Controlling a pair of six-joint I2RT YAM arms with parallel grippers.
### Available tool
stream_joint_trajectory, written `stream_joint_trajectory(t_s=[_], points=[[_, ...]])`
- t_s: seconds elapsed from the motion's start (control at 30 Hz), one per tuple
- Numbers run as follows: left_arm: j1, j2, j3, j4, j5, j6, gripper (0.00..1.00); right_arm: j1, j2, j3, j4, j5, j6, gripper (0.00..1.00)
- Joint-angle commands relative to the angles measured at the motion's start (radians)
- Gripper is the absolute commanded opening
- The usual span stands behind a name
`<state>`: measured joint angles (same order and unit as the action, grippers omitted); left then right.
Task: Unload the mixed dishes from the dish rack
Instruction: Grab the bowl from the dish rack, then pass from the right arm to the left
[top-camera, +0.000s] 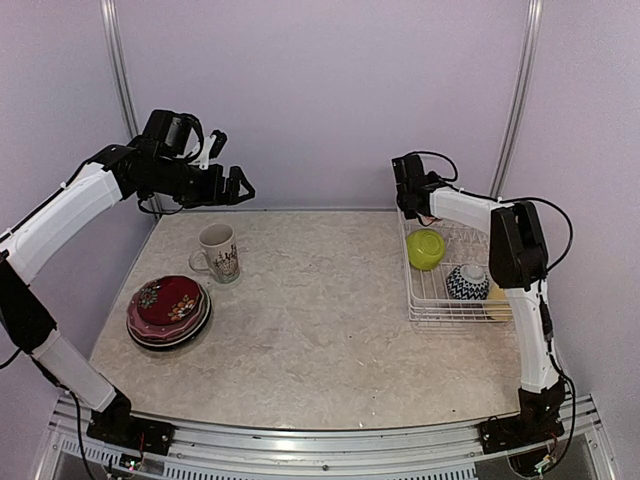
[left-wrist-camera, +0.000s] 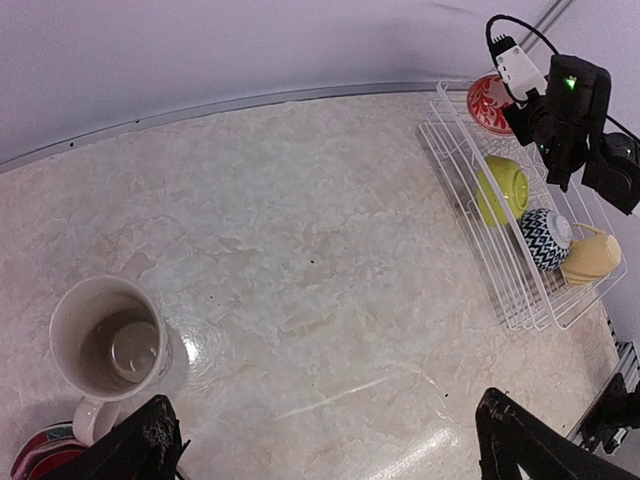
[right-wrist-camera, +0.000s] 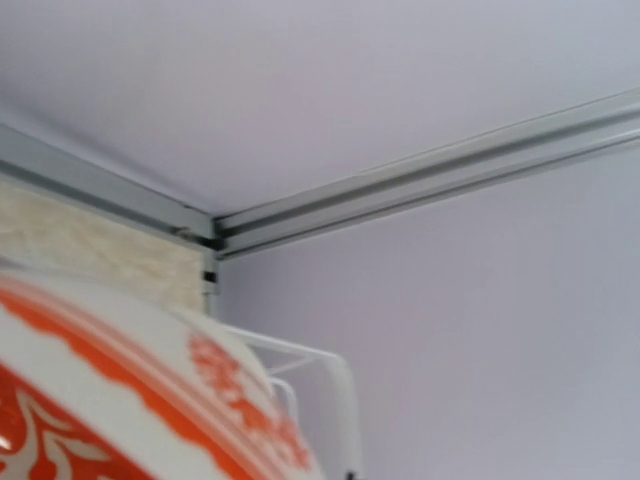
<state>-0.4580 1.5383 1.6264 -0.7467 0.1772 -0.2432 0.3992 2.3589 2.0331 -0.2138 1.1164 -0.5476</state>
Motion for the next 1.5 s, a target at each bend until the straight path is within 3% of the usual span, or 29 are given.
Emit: stream_joint_trajectory(t_s=[0.0, 0.33, 0.43, 0.57, 0.73, 0.93, 1.13, 1.37, 1.47], points=[[-0.005, -0.022, -0.013, 0.024, 0.014, -0.010, 0.99, 0.014, -0.161, -0.071, 0.133, 0.091, -0.058, 0.00], [-0.007, -0.028, -0.015, 0.028, 0.020, -0.020, 0.99, 0.021, -0.355, -0.160, -0.155, -0.105, 0.287, 0.00], [-0.007, -0.028, -0.017, 0.032, 0.021, -0.022, 0.99, 0.023, -0.414, -0.156, -0.288, -0.367, 0.476, 0.00], [-0.007, -0.022, -0.021, 0.036, 0.040, -0.028, 0.99, 0.042, -0.500, -0.238, -0.282, -0.679, 0.661, 0.00], [-0.028, 0.005, -0.017, 0.043, 0.141, -0.042, 0.99, 0.108, -0.572, -0.342, -0.192, -0.877, 0.822, 0.00], [-0.088, 0.073, -0.009, 0.037, 0.212, -0.068, 0.99, 0.216, -0.597, -0.423, -0.107, -0.957, 0.962, 0.00], [-0.128, 0.146, 0.009, 0.023, 0.239, -0.095, 0.94, 0.333, -0.579, -0.482, -0.043, -0.930, 1.068, 0.00], [-0.137, 0.261, 0.057, -0.051, 0.152, -0.129, 0.83, 0.420, -0.526, -0.463, -0.052, -0.866, 1.176, 0.00], [-0.137, 0.292, 0.065, -0.059, 0.137, -0.134, 0.73, 0.446, -0.489, -0.419, -0.081, -0.854, 1.201, 0.00]])
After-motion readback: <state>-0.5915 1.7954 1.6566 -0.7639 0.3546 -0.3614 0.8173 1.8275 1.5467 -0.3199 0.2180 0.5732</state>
